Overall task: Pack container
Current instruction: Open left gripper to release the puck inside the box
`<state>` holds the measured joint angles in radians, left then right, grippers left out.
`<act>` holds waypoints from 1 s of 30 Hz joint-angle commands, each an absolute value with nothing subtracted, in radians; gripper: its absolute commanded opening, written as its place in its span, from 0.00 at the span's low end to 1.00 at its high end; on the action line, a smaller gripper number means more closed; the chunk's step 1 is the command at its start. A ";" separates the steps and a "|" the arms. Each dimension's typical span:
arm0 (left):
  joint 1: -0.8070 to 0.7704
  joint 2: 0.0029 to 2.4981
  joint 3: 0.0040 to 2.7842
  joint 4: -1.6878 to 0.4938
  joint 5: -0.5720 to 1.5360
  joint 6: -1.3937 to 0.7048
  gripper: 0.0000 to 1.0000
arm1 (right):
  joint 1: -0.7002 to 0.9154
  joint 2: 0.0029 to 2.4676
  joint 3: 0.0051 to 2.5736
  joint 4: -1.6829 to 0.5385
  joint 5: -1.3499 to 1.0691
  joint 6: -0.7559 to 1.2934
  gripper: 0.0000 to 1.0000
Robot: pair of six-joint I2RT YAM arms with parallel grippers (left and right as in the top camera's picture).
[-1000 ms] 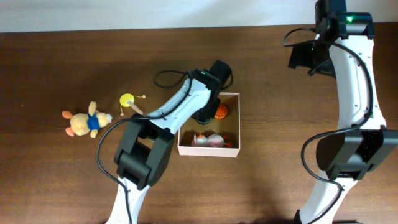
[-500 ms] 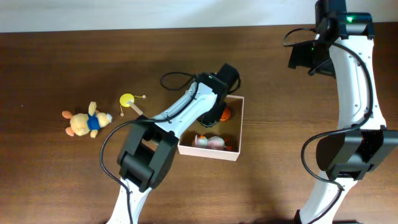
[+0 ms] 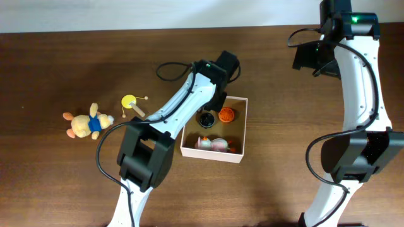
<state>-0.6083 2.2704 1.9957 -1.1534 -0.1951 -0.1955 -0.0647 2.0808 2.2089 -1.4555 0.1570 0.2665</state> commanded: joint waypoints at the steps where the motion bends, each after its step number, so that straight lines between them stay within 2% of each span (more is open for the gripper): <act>1: -0.606 2.276 2.036 -1.199 -0.206 -0.194 0.02 | -0.066 2.067 2.225 -1.455 0.170 0.279 0.99; 13: -0.606 2.276 2.040 -1.435 -0.159 -0.217 0.02 | -0.066 2.067 2.226 -1.455 0.170 0.279 0.99; 22: -0.609 2.276 2.040 -1.408 -0.023 -0.216 0.02 | -0.066 2.067 2.225 -1.455 0.170 0.279 0.99; 30: -0.609 2.276 2.039 -1.349 -0.014 -0.216 0.02 | -0.066 2.067 2.225 -1.455 0.170 0.279 0.99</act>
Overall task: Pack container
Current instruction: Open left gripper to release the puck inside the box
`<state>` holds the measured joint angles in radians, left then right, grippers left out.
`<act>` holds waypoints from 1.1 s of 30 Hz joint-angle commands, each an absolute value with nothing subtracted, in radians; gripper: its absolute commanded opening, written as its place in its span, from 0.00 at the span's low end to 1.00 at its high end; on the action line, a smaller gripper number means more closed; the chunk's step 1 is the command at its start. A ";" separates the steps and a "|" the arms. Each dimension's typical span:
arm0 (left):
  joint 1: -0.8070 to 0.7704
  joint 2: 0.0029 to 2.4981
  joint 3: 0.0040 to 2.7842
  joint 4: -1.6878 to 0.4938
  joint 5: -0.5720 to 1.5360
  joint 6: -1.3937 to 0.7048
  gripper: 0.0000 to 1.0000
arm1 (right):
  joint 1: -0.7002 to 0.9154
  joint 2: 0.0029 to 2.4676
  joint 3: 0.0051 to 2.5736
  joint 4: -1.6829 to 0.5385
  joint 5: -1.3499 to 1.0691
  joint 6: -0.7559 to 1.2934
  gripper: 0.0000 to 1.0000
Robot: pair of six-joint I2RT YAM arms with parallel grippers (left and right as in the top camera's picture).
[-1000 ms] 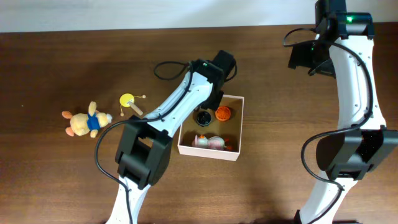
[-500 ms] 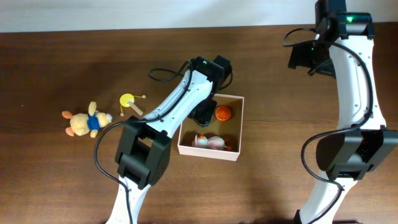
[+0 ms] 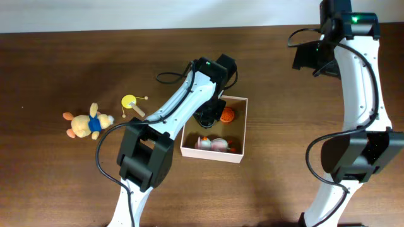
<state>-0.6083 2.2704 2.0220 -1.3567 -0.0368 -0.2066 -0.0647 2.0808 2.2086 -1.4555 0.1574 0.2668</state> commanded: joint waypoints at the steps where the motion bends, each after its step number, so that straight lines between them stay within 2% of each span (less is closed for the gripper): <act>1: -0.609 2.276 2.038 -1.346 -0.014 -0.216 0.02 | -0.066 2.067 2.225 -1.455 0.170 0.279 0.99; 20: -0.637 2.280 1.976 -1.373 0.012 -0.212 0.02 | -0.066 2.067 2.225 -1.455 0.170 0.279 0.99; 33: -0.653 2.282 1.872 -1.259 0.010 -0.212 0.02 | -0.066 2.067 2.226 -1.455 0.170 0.279 0.99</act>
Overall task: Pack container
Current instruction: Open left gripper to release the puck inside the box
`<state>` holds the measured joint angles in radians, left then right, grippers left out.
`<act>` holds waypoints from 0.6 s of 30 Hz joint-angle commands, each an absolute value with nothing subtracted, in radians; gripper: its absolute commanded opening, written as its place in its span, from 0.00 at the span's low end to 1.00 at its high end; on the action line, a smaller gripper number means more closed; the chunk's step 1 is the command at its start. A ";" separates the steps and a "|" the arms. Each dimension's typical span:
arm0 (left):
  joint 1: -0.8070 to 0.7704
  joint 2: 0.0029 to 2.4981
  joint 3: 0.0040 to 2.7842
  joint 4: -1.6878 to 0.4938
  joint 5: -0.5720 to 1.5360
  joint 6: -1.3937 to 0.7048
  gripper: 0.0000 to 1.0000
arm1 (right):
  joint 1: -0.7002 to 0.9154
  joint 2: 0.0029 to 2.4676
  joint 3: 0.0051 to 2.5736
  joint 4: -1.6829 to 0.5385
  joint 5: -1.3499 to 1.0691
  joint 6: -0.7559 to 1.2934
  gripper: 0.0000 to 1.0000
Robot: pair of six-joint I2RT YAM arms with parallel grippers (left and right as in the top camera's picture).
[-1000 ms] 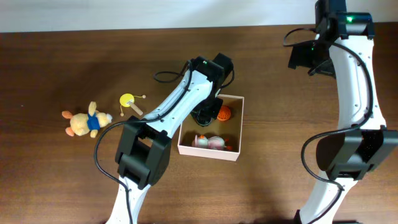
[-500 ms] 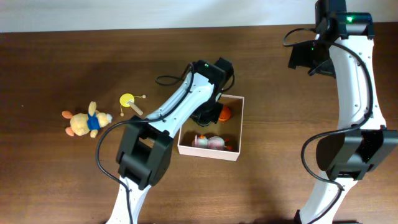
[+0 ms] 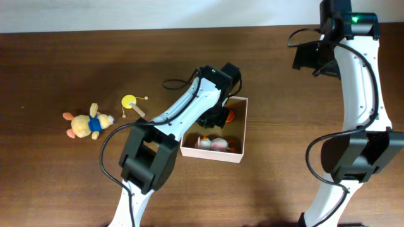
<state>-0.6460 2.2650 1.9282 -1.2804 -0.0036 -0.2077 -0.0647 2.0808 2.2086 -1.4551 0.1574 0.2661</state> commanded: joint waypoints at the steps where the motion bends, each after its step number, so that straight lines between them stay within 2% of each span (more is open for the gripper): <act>1: -0.653 2.282 1.864 -1.245 0.007 -0.212 0.02 | -0.066 2.067 2.226 -1.455 0.170 0.279 0.99; 11: -0.652 2.282 1.848 -1.204 -0.012 -0.213 0.02 | -0.066 2.067 2.226 -1.455 0.170 0.279 0.99; 18: -0.652 2.280 1.935 -1.258 -0.051 -0.212 0.02 | -0.066 2.067 2.226 -1.455 0.170 0.279 0.99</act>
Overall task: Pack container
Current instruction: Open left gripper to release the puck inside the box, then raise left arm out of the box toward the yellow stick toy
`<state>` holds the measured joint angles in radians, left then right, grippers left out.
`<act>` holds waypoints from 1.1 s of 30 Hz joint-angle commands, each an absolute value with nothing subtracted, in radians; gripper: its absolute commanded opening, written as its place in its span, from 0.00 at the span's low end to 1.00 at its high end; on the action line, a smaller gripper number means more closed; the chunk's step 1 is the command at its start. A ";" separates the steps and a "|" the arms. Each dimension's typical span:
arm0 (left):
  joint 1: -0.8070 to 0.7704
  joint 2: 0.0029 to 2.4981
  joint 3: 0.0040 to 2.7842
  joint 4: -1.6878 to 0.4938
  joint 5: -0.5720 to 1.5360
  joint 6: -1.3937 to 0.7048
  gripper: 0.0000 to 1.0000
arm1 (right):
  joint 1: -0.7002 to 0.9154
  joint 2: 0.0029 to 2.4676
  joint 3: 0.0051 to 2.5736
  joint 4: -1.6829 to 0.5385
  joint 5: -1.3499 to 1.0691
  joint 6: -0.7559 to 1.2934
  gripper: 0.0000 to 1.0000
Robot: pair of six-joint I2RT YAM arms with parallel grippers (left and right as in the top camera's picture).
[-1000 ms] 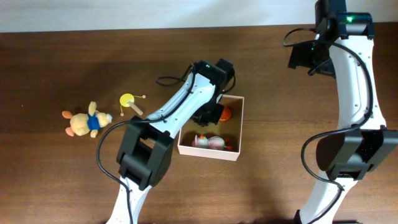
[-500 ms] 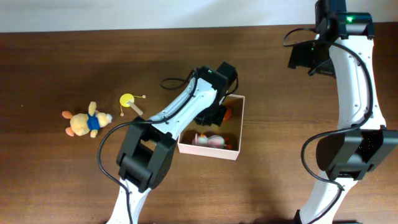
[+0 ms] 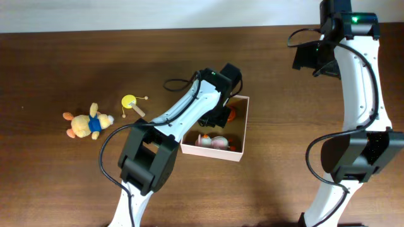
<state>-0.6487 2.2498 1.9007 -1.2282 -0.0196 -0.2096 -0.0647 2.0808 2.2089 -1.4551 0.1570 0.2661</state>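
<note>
A white open box (image 3: 243, 135) stands mid-table. Inside it show an orange toy (image 3: 232, 115) at the far end and a pink-and-white toy (image 3: 215, 143) at the near end. My left gripper (image 3: 213, 117) reaches down into the far left part of the box. The wrist hides its fingers, so their state does not show. On the table to the left lie a plush bear in blue (image 3: 84, 124) and a yellow toy with a stick (image 3: 131, 103). My right gripper (image 3: 308, 58) hangs high at the far right, away from the box, its fingers unclear.
Both arm bases stand at the near edge of the dark wooden table (image 3: 57, 183). The left arm slants across the table from its base to the box. A pale wall runs along the far edge.
The left gripper stays low inside the box, almost where it was. The box's far right corner sits slightly further right. The right arm and the loose toys have not moved.
First the left wrist hung over the box's far left corner, with a black round item and the orange toy showing inside. Then it covered the black item. Later it sat lower, toward the box's middle, where it remains.
</note>
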 commanded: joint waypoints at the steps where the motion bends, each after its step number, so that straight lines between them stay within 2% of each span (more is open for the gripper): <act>1: -0.652 2.279 1.956 -1.267 -0.056 -0.212 0.02 | -0.066 2.067 2.226 -1.455 0.170 0.278 0.99; 14: -0.617 2.279 2.223 -1.376 -0.194 -0.213 0.02 | -0.066 2.067 2.226 -1.455 0.170 0.279 0.99; 30: -0.272 2.280 2.404 -1.433 -0.236 -0.356 0.02 | -0.066 2.067 2.226 -1.455 0.170 0.279 0.99; 32: -0.243 2.280 2.402 -1.445 -0.236 -0.356 0.07 | -0.066 2.067 2.225 -1.455 0.170 0.279 0.98; 33: -0.218 2.280 2.392 -1.444 -0.234 -0.356 0.17 | -0.066 2.067 2.226 -1.455 0.170 0.279 0.99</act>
<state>-0.2543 2.2745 2.3863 -1.4406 -0.2260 -0.3325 -0.0647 2.0808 2.2086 -1.4555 0.1574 0.2661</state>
